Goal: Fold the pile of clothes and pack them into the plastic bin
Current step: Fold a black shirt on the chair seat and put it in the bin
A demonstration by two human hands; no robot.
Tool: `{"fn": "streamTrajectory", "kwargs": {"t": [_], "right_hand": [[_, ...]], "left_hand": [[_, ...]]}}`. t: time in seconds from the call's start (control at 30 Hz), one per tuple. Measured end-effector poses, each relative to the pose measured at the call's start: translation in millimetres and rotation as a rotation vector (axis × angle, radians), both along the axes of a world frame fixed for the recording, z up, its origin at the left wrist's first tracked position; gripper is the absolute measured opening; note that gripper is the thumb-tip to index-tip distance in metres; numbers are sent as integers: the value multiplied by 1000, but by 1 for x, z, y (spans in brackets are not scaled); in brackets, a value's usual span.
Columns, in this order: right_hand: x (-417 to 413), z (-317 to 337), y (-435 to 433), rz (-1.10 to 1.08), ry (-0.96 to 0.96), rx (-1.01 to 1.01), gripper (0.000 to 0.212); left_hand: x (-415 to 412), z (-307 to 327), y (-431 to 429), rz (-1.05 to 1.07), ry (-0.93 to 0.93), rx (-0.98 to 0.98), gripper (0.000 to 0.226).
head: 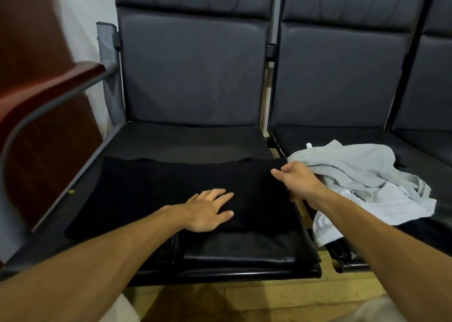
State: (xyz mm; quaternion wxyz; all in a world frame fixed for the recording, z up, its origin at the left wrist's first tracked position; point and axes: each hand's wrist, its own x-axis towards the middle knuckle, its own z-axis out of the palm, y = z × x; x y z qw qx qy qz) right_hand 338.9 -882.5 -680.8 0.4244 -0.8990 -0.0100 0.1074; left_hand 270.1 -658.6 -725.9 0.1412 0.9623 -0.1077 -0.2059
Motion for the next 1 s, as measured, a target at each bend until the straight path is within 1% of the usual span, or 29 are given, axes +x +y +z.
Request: {"fn": "streamTrajectory", "kwargs": {"t": [0.03, 0.07, 0.1, 0.13, 0.17, 0.23, 0.27, 0.33, 0.4, 0.43, 0.5, 0.57, 0.63, 0.67, 0.73, 0.8, 0.87, 0.93, 1.0], "right_hand": [[-6, 2, -1, 17, 91, 44, 28], [-10, 5, -2, 41, 153, 39, 44], [-12, 7, -3, 61, 180, 0, 55], [-15, 9, -3, 72, 179, -50, 59], [-18, 10, -5, 85, 169, -104, 55], [-19, 11, -12, 81, 111, -265, 28], [-20, 11, -17, 73, 89, -349, 24], [-21, 12, -24, 46, 65, -466, 31], [-25, 13, -25, 53, -42, -595, 25], [-26, 13, -22, 75, -121, -626, 21], [-31, 15, -12, 129, -244, -556, 13], [-35, 12, 1, 205, -323, -471, 10], [-35, 5, 15, 312, -380, -476, 12], [-33, 2, 23, 370, -392, -503, 15], [-32, -4, 40, 449, -399, -575, 18], [-32, -5, 59, 494, -414, -633, 20], [-30, -7, 77, 528, -433, -657, 23], [-28, -9, 94, 561, -427, -645, 27], [-26, -13, 110, 615, -417, -642, 33]], "left_hand": [[-4, 1, 4, -2, 32, 8, 62], [-8, 4, 9, -2, 53, 8, 61], [-11, 7, 13, -4, 71, 11, 61], [-15, 9, 18, -6, 87, 12, 60], [-18, 11, 24, -2, 104, 8, 59], [-23, 13, 37, 26, 131, 3, 60], [-26, 13, 43, 44, 138, 5, 60], [-30, 13, 50, 69, 139, 12, 61], [-33, 12, 51, 71, 119, 20, 62], [-34, 11, 50, 67, 106, 24, 62], [-35, 8, 49, 59, 102, 23, 64], [-36, 8, 50, 64, 122, -7, 65], [-36, 12, 54, 88, 125, -74, 61], [-35, 15, 57, 107, 98, -106, 56], [-31, 20, 70, 194, -20, -136, 43], [-28, 23, 90, 362, -177, -119, 36], [-29, 26, 115, 534, -328, -28, 35], [-34, 27, 139, 678, -454, 105, 35], [-41, 26, 157, 789, -526, 214, 39]]}}
